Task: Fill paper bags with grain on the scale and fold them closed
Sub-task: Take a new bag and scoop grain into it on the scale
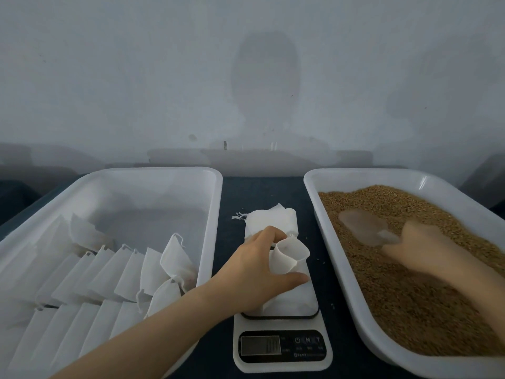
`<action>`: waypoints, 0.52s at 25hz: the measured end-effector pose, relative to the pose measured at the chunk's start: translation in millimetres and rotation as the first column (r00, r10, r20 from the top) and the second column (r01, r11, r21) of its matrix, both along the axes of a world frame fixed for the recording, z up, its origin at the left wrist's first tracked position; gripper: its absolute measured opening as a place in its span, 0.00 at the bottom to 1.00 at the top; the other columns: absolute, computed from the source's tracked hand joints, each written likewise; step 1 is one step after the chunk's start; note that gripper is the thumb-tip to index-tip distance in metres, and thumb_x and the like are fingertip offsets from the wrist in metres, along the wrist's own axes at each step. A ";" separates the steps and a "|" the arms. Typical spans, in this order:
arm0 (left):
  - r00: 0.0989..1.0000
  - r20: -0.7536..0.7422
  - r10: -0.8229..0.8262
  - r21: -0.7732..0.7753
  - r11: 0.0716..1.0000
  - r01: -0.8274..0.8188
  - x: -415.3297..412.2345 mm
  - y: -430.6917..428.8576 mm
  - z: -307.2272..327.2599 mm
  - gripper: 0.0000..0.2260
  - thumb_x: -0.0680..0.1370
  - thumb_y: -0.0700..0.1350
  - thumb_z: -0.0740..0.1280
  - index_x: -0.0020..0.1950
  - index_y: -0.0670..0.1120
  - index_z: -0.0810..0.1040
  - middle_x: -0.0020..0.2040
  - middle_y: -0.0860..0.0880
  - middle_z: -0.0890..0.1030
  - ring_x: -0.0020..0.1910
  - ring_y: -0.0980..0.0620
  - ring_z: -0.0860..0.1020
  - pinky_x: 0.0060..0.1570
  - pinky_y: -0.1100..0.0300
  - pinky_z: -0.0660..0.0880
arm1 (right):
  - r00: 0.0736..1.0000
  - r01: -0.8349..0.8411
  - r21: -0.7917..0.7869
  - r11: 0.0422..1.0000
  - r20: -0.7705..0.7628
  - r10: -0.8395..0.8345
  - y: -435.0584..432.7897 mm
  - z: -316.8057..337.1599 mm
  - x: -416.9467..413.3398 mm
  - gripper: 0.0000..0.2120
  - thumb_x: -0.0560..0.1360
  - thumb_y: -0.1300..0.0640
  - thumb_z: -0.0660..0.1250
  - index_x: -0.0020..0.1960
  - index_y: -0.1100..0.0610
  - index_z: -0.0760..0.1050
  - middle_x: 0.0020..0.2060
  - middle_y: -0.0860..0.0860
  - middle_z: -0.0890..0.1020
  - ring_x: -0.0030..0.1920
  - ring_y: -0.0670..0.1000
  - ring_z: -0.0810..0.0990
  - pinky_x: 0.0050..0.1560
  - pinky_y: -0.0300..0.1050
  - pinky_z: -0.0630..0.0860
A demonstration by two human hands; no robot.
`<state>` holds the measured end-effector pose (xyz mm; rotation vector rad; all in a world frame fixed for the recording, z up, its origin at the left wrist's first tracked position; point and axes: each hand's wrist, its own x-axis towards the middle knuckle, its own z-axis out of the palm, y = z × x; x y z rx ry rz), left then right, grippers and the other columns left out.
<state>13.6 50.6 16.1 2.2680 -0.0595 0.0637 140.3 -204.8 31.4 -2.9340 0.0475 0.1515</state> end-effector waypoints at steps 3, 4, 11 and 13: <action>1.000 -0.009 0.007 0.004 1.000 -0.006 0.1 -0.2 -1.0 0.23 0.68 0.60 0.73 0.53 0.64 0.62 0.53 0.64 0.71 0.48 0.62 0.73 0.40 0.72 0.70 | 0.994 0.038 -0.084 0.996 0.106 -0.029 3.5 -1.1 0.7 0.15 0.74 0.55 0.66 0.53 0.61 0.64 0.37 0.52 0.74 0.37 0.54 0.78 0.37 0.49 0.78; 1.000 -0.010 0.012 0.004 1.000 -0.012 0.6 0.0 -1.4 0.23 0.68 0.60 0.73 0.54 0.64 0.62 0.54 0.63 0.71 0.48 0.62 0.73 0.40 0.72 0.70 | 0.992 0.019 -0.155 0.988 0.123 0.000 6.7 -3.9 -0.3 0.13 0.76 0.57 0.64 0.54 0.60 0.64 0.39 0.53 0.74 0.38 0.54 0.77 0.37 0.48 0.76; 0.999 -0.034 0.038 0.019 0.999 -0.038 1.8 0.8 -1.9 0.24 0.69 0.60 0.73 0.55 0.61 0.61 0.54 0.60 0.72 0.46 0.58 0.74 0.37 0.72 0.70 | 0.980 -0.201 -0.029 0.979 0.005 0.201 19.7 -12.0 -7.7 0.11 0.78 0.55 0.62 0.47 0.57 0.61 0.38 0.52 0.75 0.35 0.50 0.77 0.29 0.41 0.69; 0.999 -0.034 0.035 0.018 0.999 -0.034 2.1 0.6 -1.9 0.24 0.69 0.59 0.73 0.56 0.61 0.62 0.55 0.59 0.72 0.47 0.58 0.74 0.39 0.71 0.70 | 0.983 -0.175 0.081 0.981 -0.035 0.179 13.2 -5.7 -10.7 0.12 0.77 0.50 0.63 0.45 0.57 0.64 0.36 0.52 0.77 0.30 0.48 0.77 0.23 0.37 0.67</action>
